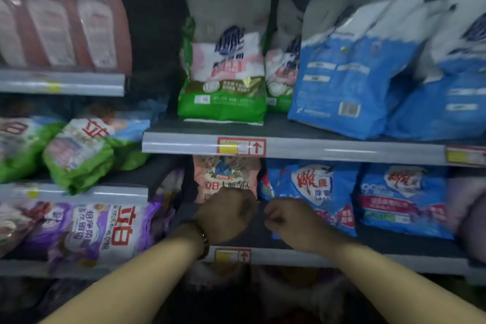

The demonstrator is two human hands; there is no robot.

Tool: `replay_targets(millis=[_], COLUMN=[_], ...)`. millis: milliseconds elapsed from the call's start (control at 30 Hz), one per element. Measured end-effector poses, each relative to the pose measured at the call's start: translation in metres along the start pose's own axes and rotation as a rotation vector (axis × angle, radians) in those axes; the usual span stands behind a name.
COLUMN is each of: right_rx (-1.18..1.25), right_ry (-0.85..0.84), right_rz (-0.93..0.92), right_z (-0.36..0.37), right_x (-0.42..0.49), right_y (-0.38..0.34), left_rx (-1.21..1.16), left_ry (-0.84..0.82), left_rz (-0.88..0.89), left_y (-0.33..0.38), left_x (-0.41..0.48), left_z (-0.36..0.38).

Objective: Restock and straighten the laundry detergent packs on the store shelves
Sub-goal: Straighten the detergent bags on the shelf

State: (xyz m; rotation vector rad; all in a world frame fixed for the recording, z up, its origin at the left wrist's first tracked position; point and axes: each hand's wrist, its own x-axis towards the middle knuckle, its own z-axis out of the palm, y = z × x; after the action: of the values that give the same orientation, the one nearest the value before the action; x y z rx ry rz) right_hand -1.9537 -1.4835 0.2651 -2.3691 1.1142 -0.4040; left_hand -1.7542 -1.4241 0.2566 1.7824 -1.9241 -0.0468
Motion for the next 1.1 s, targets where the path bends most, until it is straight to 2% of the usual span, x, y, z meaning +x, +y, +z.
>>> replay_targets(millis=[100,200,367,500,700,767,867,933,1100], right_rx=[0.011,-0.029,-0.063,-0.036,0.072,0.182,0.353,0.365,0.427], right_ry=[0.149,0.319,0.403,0.529,0.711,0.728,0.643,0.634,0.660], right_rz=[-0.046,-0.120,-0.090,0.006,0.264,0.295,0.374,0.324,0.195], right_z=[-0.043,-0.084,-0.140,-0.191,-0.236,-0.240,-0.248,-0.251,-0.239], right_x=[-0.023,-0.039,-0.048,-0.040,-0.014,0.000,0.011,0.014,0.026], right_y=[-0.034,-0.063,-0.074,-0.060,-0.015,0.000,0.007,0.015,0.032], left_rx=[-0.007,-0.012,-0.078,-0.066,-0.011,0.043,-0.056,-0.108,0.036], left_ry=[0.101,0.203,0.170,0.182,0.204,0.227,0.142,0.165,0.265], left_rz=[0.099,0.110,0.106,0.125,0.182,0.183,0.064,0.017,0.019], left_y=[0.034,0.057,0.084,0.111,0.122,0.119,0.117,0.115,0.108], left_x=[0.002,0.012,0.040,0.080,0.147,0.160,0.175,0.181,0.188], left_z=[-0.049,-0.087,-0.123,-0.137,-0.120,-0.101,-0.071,-0.052,-0.029])
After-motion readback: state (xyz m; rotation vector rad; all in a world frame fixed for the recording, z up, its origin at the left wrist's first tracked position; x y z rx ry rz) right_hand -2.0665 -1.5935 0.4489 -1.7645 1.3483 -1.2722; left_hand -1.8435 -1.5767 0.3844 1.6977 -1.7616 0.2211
